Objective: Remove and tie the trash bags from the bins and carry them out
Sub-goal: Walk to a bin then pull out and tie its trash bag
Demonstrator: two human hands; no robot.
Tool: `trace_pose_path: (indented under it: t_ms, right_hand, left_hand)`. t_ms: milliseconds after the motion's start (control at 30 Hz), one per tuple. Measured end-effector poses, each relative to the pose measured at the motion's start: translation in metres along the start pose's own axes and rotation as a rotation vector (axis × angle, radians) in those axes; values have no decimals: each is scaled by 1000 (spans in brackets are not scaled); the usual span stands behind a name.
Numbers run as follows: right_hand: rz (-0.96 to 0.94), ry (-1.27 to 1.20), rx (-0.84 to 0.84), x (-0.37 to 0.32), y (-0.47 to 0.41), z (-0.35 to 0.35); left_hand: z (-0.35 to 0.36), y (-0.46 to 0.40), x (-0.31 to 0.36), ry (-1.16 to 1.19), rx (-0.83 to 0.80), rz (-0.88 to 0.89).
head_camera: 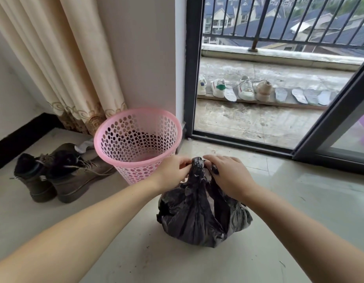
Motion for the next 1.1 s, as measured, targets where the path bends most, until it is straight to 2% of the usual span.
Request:
trace_pose_path:
  t_ms: [100, 233, 400, 567, 633, 700, 767, 833, 867, 933, 1000, 1100]
  right_hand:
    - [172, 141, -44, 48, 6, 11]
    - [355, 337, -232, 108, 34, 37]
    - [414, 404, -398, 150, 75, 62]
    - [556, 415, -566, 179, 102, 81]
    - [644, 213, -580, 187, 101, 87]
    - [764, -304, -512, 188, 100, 89]
    - [808, -800, -320, 181, 95, 76]
    - [775, -1139, -86, 174, 82, 54]
    - [746, -1249, -11, 169, 74, 46]
    - [689, -1350, 35, 155, 57, 35]
    - [618, -1421, 1, 134, 39, 30]
    - [466, -1518, -132, 91, 17, 23]
  left_hand:
    - [-13, 1, -21, -327, -23, 36]
    - [-10, 20, -77, -628, -229, -45]
    - [-9, 45, -134, -676, -420, -222]
    - [-3, 52, -147, -683, -480, -312]
    - [-8, 47, -141, -693, -455, -310]
    - [-16, 41, -130, -713, -409, -279]
    - [-24, 35, -117, -706, -345, -240]
    - [-29, 29, -96, -602, -240, -189]
    - [-30, 26, -83, -525, -182, -162]
    - [-27, 18, -59, -302, -95, -153]
    - [-15, 12, -42, -41, -93, -183]
    - [-2, 5, -23, 109, -87, -166]
Point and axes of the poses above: each hand's wrist, its own y-axis away from the middle knuckle, its own z-axis out of the palm, x = y × z, the point moved 7 cm from there along -y, towards the middle knuckle, and after that the axes turned 6 degrees about -x, right-handed, at the moved point
